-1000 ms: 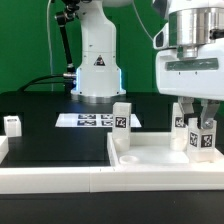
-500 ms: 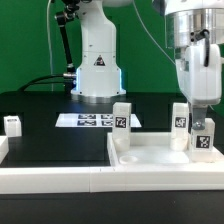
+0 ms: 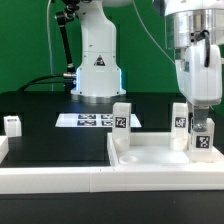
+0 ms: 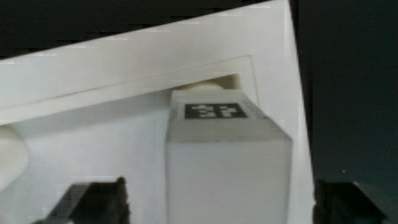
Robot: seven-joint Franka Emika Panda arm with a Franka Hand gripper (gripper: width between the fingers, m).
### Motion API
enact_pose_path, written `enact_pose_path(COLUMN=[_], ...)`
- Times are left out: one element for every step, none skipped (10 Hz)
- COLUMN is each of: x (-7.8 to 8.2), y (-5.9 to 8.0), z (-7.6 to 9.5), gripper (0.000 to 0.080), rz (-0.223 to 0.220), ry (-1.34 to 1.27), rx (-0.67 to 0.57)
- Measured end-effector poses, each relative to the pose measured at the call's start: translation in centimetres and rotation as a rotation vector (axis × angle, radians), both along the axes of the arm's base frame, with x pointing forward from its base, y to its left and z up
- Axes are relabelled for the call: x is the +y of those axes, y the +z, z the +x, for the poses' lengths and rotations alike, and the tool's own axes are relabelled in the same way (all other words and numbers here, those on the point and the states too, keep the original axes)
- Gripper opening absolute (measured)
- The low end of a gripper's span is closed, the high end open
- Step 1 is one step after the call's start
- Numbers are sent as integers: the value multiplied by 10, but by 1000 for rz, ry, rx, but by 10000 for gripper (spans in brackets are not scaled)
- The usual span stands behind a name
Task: Assemble square table
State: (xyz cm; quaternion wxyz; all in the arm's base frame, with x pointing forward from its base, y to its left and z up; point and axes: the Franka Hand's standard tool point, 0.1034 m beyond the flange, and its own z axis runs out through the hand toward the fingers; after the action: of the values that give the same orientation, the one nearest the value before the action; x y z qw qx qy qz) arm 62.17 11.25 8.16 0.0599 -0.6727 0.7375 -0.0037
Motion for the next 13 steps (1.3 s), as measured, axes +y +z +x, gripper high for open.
enact_pose_path(x=[1, 2, 2, 1, 1, 1, 1, 4, 5, 5, 7, 11, 14], y=[2, 3, 2, 2, 2, 2, 1, 1, 2, 2, 1, 0, 0], z=[3, 5, 5, 5, 5, 5, 3, 3, 5, 5, 6, 8, 8], gripper=[621, 621, 645, 648, 648, 649, 649, 649, 649, 649, 649, 649, 649], rz=[-7, -14, -21, -28, -35, -40, -52, -79, -86, -99, -119, -137, -141], ry=[131, 228, 276, 356, 431, 493, 565, 694, 776, 856, 934, 979, 1006], rx=[4, 4, -1, -7, -13, -17, -11, 0, -10, -14, -20, -36, -39])
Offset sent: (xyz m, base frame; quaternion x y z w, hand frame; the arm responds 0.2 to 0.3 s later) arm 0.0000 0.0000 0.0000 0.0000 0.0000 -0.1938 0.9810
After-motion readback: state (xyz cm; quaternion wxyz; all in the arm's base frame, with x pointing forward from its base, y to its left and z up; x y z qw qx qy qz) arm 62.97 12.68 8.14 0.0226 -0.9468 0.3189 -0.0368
